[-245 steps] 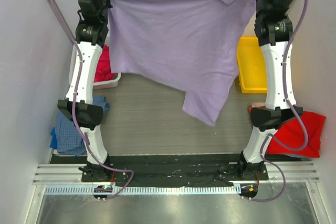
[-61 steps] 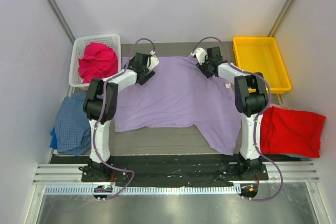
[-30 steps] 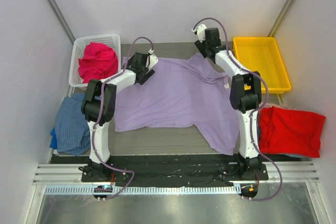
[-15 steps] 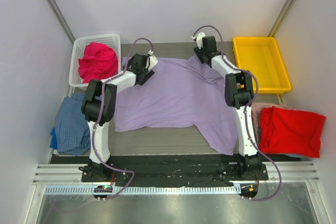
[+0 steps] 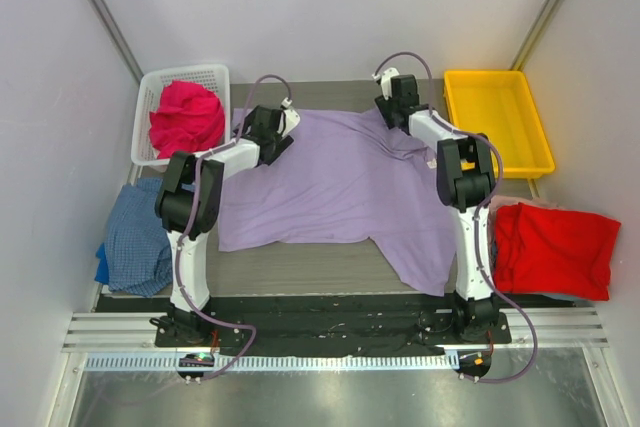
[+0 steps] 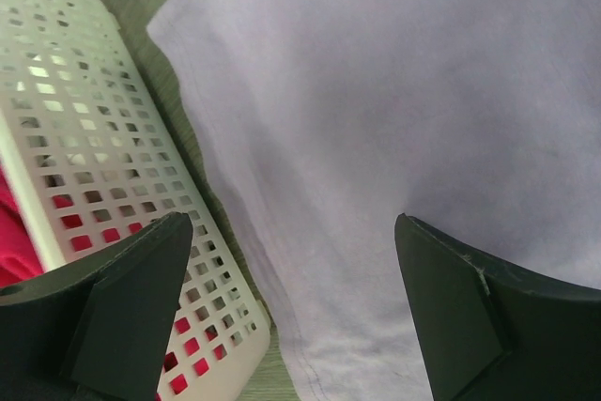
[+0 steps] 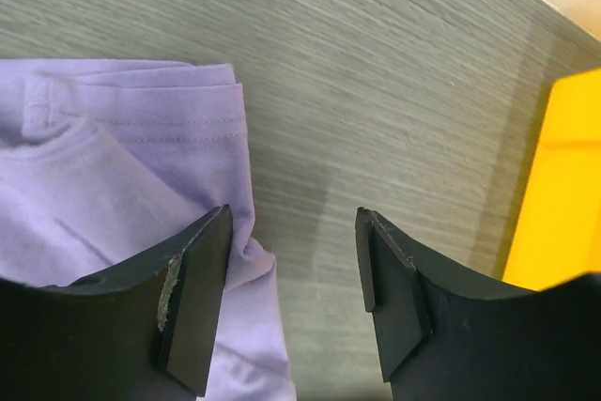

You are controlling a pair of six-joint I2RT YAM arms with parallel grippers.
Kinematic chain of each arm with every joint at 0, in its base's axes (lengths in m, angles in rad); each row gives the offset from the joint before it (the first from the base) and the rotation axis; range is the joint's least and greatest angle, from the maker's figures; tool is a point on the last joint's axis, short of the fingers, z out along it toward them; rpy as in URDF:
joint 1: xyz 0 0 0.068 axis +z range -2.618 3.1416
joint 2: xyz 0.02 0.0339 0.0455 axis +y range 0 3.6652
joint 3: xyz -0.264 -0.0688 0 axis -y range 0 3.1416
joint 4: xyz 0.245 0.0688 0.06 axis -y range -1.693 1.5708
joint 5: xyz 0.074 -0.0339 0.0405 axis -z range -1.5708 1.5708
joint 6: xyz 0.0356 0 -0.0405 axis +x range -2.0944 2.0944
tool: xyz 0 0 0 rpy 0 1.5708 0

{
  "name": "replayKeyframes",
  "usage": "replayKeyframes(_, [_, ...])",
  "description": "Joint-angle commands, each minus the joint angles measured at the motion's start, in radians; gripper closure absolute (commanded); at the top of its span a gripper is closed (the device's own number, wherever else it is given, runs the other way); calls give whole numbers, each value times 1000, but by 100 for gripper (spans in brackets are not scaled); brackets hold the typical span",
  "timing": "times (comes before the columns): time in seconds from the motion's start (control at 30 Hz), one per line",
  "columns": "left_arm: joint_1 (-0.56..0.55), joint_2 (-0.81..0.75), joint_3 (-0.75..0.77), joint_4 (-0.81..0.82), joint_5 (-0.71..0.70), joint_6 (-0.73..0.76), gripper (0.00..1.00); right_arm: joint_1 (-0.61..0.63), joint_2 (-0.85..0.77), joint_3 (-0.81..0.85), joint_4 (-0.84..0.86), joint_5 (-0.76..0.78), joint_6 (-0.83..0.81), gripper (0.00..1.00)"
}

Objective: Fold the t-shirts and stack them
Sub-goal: Flatten out the tshirt

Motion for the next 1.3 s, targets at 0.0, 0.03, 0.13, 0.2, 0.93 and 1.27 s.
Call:
replayKeyframes(0.0, [-4, -67, 17, 120, -49, -53, 6, -3, -148, -29, 39, 50, 52, 38])
replayKeyframes(0.03, [-4, -82, 20, 121, -50, -61, 6, -3, -184, -53, 45, 63, 54, 38])
replayKeyframes(0.13, [-4, -126, -3, 133, -39, -82, 6, -5, -278, -127, 66, 81, 43, 39])
replayKeyframes(0.2, [-6, -175, -15, 112, -22, -84, 6, -3, -352, -169, 30, 70, 37, 38])
replayKeyframes(0.93, [-130, -861, -535, -617, 237, 129, 12, 139, -1067, -760, -1047, -261, -377, 41])
replayKeyframes(1.27, [-132, -918, -633, -568, 188, 145, 12, 455, -1149, -990, -1035, -223, -250, 39])
